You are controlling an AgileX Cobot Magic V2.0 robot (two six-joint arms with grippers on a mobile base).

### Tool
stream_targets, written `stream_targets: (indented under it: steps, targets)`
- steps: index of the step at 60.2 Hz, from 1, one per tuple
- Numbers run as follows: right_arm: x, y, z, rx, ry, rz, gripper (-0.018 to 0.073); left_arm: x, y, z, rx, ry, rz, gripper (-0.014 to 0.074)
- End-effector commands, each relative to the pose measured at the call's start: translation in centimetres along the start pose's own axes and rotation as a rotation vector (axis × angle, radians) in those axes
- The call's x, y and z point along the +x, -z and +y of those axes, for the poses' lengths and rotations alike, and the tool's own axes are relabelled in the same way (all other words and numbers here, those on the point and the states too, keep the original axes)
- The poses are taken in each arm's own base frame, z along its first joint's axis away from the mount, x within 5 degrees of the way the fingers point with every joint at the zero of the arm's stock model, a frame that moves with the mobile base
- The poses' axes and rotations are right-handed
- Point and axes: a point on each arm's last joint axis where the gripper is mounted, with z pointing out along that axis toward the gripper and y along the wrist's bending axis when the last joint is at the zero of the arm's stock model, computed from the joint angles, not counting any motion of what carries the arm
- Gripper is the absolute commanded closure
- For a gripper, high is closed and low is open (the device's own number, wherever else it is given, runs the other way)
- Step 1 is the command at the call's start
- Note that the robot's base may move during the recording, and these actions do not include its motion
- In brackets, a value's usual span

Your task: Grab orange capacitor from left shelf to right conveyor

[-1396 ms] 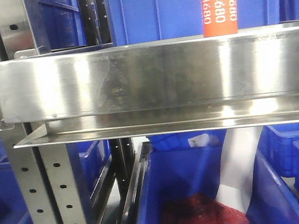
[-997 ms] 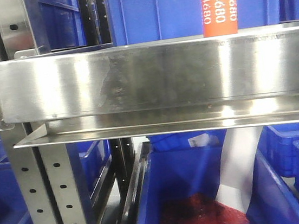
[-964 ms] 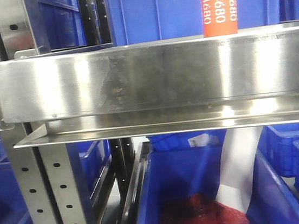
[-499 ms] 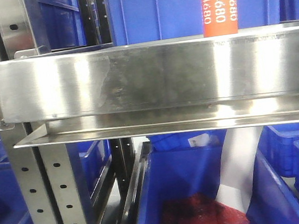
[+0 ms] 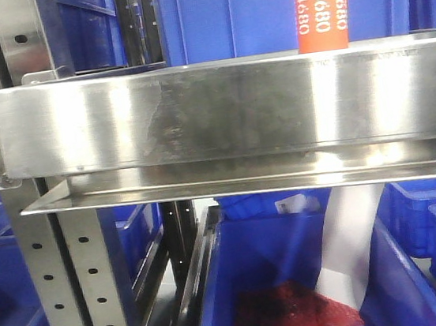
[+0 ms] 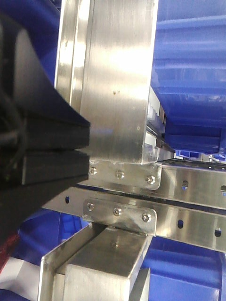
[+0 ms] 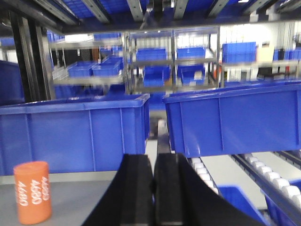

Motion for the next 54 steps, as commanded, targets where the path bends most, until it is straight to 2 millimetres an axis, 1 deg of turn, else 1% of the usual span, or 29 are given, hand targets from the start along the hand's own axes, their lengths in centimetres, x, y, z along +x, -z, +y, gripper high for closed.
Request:
stream_targets:
  steps: [1, 4, 9, 12, 20, 27, 31, 34, 38, 44, 50, 54]
  targets:
    - [-2.8, -1.5, 0.4, -0.023, -0.007, 0.006, 0.0207, -0.9, 0.2, -0.1, 0.013, 0.0, -0.099, 0.0701]
    - [-3.5, -2.6, 0.6, -0.038, -0.01, 0.043, 0.012, -0.9, 0.2, -0.1, 0.013, 0.0, -0.099, 0.0701]
    - [-4.2, -4.3, 1.1, -0.073, -0.017, 0.097, -0.0016, -0.9, 0.2, -0.1, 0.013, 0.0, -0.099, 0.0701]
    - [-4.4, -5.4, 1.5, -0.109, -0.017, 0.132, -0.0076, -0.9, 0.2, -0.1, 0.013, 0.0, -0.099, 0.0701]
    - [-4.4, -8.4, 3.2, -0.217, -0.018, 0.224, -0.0055, -0.9, 0.2, -0.1, 0.013, 0.0, -0.099, 0.0701]
    - [-3.5, -10.9, 5.9, -0.353, -0.012, 0.318, -0.0055, -0.9, 0.2, -0.1, 0.013, 0.0, -0.099, 0.0701]
    - [-2.7, -12.1, 7.9, -0.433, -0.004, 0.359, -0.0055, -0.9, 0.2, -0.1, 0.013, 0.0, -0.099, 0.0701]
    - [-1.6, -13.1, 9.3, -0.474, 0.005, 0.395, -0.0055, -0.9, 0.2, -0.1, 0.013, 0.0, -0.099, 0.0701]
    - [-0.2, -14.3, 10.6, -0.501, 0.019, 0.423, -0.0055, -0.9, 0.2, -0.1, 0.013, 0.0, -0.099, 0.0701]
    - [1.3, -16.0, 11.2, -0.487, 0.024, 0.438, -0.0055, -0.9, 0.2, -0.1, 0.013, 0.0, -0.099, 0.0701]
    - [2.3, -17.6, 11.1, -0.451, 0.021, 0.429, -0.0055, -0.9, 0.2, -0.1, 0.013, 0.0, -0.099, 0.0701]
    - [2.9, -18.2, 11.0, -0.436, 0.022, 0.433, -0.0055, -0.9, 0.2, -0.1, 0.013, 0.0, -0.099, 0.0701]
